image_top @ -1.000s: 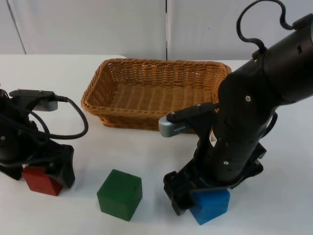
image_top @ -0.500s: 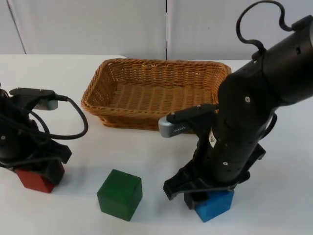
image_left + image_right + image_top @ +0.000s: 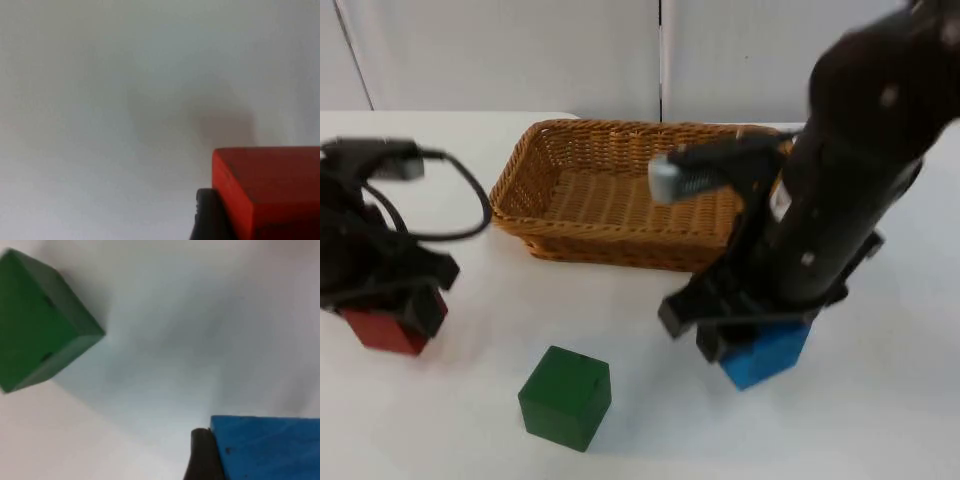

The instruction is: Pick up one cube with each hand and place exactly two cubes into the same basket, leaving the remaining cube outside.

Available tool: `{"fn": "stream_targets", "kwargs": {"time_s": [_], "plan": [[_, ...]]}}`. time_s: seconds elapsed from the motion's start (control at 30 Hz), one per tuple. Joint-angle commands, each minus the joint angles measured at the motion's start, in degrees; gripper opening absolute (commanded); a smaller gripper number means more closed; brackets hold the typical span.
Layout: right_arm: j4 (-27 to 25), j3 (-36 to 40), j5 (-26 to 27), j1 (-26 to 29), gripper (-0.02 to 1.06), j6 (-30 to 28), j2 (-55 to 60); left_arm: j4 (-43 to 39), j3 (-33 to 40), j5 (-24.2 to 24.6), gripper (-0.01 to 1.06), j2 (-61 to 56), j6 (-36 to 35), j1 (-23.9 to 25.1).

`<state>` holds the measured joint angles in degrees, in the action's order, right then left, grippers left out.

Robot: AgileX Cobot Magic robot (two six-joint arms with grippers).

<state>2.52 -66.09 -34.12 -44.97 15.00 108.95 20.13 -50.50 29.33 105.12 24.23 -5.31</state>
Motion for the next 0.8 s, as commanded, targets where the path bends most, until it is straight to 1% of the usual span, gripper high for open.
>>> {"fn": "stream_targets", "kwargs": {"time_s": [0.0, 0.1, 0.3, 0.4, 0.53, 0.77], "plan": [[0.3, -0.1, -2.1, -0.4, 0.00, -0.8, -3.1, 0.0, 0.0, 1.4, 0.00, -3.1, -0.9, -0.4], [0.3, -0.1, -3.8, -0.4, 0.00, -1.1, -7.5, 0.1, 0.0, 3.3, 0.00, -7.9, -1.3, -0.4], [0.3, -0.1, -4.5, -0.4, 0.00, -1.1, -12.7, 0.1, 0.0, 5.5, 0.00, -13.3, -2.7, -0.4], [0.3, -0.1, -5.1, -0.4, 0.00, -1.6, -16.9, 0.2, 0.0, 8.4, 0.00, -17.1, -2.8, -0.4], [1.5, -0.1, -5.2, -0.4, 0.00, -1.8, -19.7, 0.8, 0.0, 9.7, 0.00, -19.8, -3.1, -0.4], [1.9, -0.1, -4.9, -0.4, 0.00, -1.8, -21.2, 0.7, 0.0, 10.0, 0.00, -23.4, -3.1, -0.4]]}}
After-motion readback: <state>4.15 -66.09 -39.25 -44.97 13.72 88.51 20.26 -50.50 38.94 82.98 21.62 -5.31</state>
